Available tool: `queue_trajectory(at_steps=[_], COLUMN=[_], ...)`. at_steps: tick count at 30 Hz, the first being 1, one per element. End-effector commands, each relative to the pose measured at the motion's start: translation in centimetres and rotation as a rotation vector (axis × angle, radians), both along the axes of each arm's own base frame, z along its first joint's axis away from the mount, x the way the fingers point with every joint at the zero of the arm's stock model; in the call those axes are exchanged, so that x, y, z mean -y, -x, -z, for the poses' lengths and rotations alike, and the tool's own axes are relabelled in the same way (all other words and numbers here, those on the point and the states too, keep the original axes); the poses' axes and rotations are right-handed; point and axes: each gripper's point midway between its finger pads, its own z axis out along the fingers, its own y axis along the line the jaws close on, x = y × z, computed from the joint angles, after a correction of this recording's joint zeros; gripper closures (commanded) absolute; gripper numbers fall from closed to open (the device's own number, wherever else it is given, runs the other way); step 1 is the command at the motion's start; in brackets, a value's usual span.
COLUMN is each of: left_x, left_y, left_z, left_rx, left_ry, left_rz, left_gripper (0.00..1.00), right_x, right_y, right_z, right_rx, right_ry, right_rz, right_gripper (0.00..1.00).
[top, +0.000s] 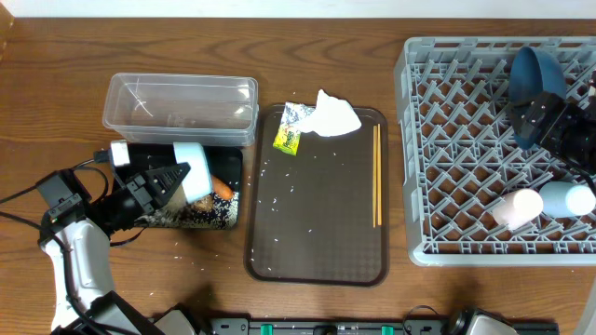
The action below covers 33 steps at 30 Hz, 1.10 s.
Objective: Sort waste into correct bins and load items into the dishwasher rack
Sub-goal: 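Lift the light-blue bowl and tip its rice onto the black tray, then reach the right gripper over to the held bowl and grasp it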
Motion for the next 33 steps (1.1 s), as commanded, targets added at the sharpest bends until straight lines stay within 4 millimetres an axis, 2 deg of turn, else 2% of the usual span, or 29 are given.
queue_trajectory(at_steps=[1, 13, 17, 18, 20, 21, 22, 23, 28, 29, 31, 32, 33], left_x=[0.1, 0.1, 0.1, 0.1, 0.1, 0.1, 0.1, 0.1, 0.0, -0.2, -1.3, -1.6, -1.5], left_y=[0.2, 0.1, 0.1, 0.1, 0.1, 0.1, 0.1, 0.1, 0.1, -0.1, -0.5, -0.5, -0.5], left_z=[-0.9, -0.9, -0.9, -0.9, -0.9, -0.9, -0.9, -0.9, -0.5, 0.1, 3.0, 3.7, 3.6], left_rx=[0.046, 0.052, 0.052, 0.052, 0.051, 0.048, 0.046, 0.046, 0.029, -0.009, -0.194, -0.251, -0.25], left_ry=[0.04, 0.034, 0.035, 0.035, 0.036, 0.038, 0.04, 0.04, 0.029, 0.007, -0.051, -0.051, -0.036], left_rz=[0.016, 0.016, 0.016, 0.016, 0.016, 0.016, 0.015, 0.015, 0.008, -0.007, -0.085, -0.109, -0.104], left_gripper=[0.94, 0.94, 0.94, 0.94, 0.94, 0.94, 0.94, 0.94, 0.94, 0.94, 0.94, 0.94, 0.94], right_x=[-0.4, -0.8, -4.0, -5.2, -7.9, -9.1, -10.4, -12.6, -16.0, -16.5, -17.9, -18.4, -18.8], right_y=[0.0, 0.0, -0.1, -0.1, 0.0, 0.1, 0.1, 0.1, -0.7, -0.8, -1.1, -1.3, -1.4], right_z=[0.0, -0.1, -0.8, -0.8, -0.6, -0.3, 0.0, 0.9, 3.1, 3.4, 3.9, 4.1, 4.3], right_rx=[0.0, 0.007, 0.062, 0.066, 0.058, 0.05, 0.042, 0.017, -0.043, -0.049, -0.055, -0.056, -0.058], right_ry=[-0.012, -0.019, -0.043, -0.059, -0.083, -0.087, -0.087, -0.073, -0.002, -0.005, -0.01, -0.01, -0.011], right_rz=[-0.006, -0.035, -0.233, -0.278, -0.367, -0.405, -0.445, -0.512, -0.597, -0.608, -0.638, -0.653, -0.662], right_gripper=[0.07, 0.09, 0.19, 0.26, 0.53, 0.57, 0.57, 0.59, 0.59, 0.58, 0.56, 0.56, 0.56])
